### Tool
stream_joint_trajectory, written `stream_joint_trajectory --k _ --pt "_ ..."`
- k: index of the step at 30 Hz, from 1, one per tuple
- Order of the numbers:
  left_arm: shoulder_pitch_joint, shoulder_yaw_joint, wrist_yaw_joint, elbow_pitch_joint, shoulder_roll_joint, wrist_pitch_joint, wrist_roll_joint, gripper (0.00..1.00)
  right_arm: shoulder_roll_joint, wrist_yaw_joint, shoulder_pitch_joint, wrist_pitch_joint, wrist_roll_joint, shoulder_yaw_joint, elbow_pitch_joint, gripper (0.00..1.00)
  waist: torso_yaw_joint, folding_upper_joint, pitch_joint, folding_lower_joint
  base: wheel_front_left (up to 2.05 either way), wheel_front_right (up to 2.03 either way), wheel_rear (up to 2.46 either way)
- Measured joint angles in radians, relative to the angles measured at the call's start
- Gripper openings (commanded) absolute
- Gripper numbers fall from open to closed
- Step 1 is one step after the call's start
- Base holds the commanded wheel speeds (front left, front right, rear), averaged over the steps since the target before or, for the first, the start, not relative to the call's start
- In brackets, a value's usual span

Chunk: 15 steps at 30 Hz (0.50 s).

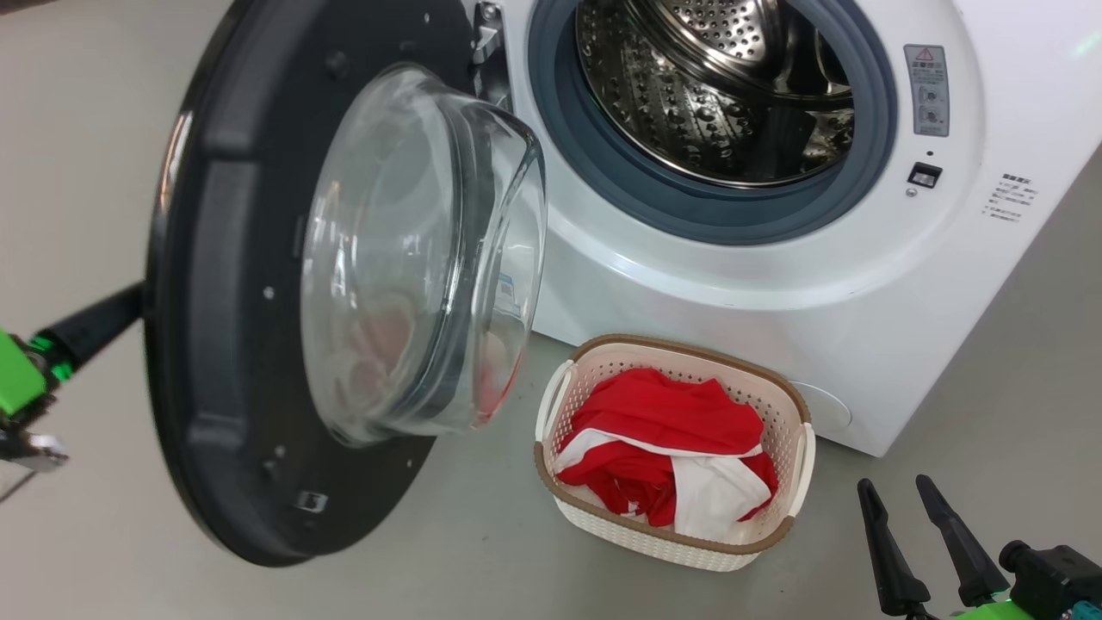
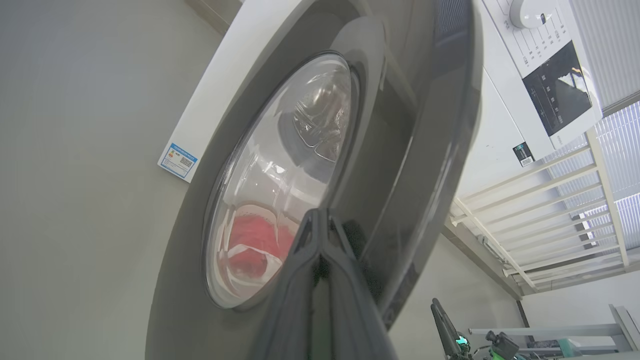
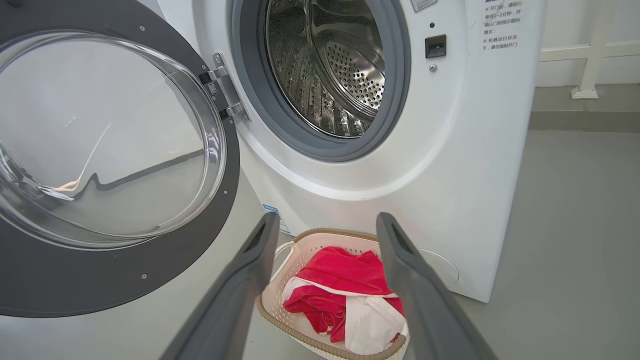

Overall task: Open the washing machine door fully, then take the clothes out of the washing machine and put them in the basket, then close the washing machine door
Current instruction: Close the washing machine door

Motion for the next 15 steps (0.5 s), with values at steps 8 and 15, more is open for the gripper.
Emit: stream_joint_trajectory --k 8,15 --pt "0.032 -0.056 0.0 -0.122 -0.023 0.01 -0.006 0.0 0.005 0.0 0.0 0.0 0.0 -0.002 -0.002 1.0 -0.025 0.0 0.004 0.0 0.0 0.0 0.0" --pt "0.032 -0.123 0.0 -0.224 -0.053 0.012 -0.005 0.0 0.004 0.0 -0.002 0.0 0.0 -0.002 -0.002 1.0 -0.057 0.0 0.013 0.0 0.0 0.0 0.0"
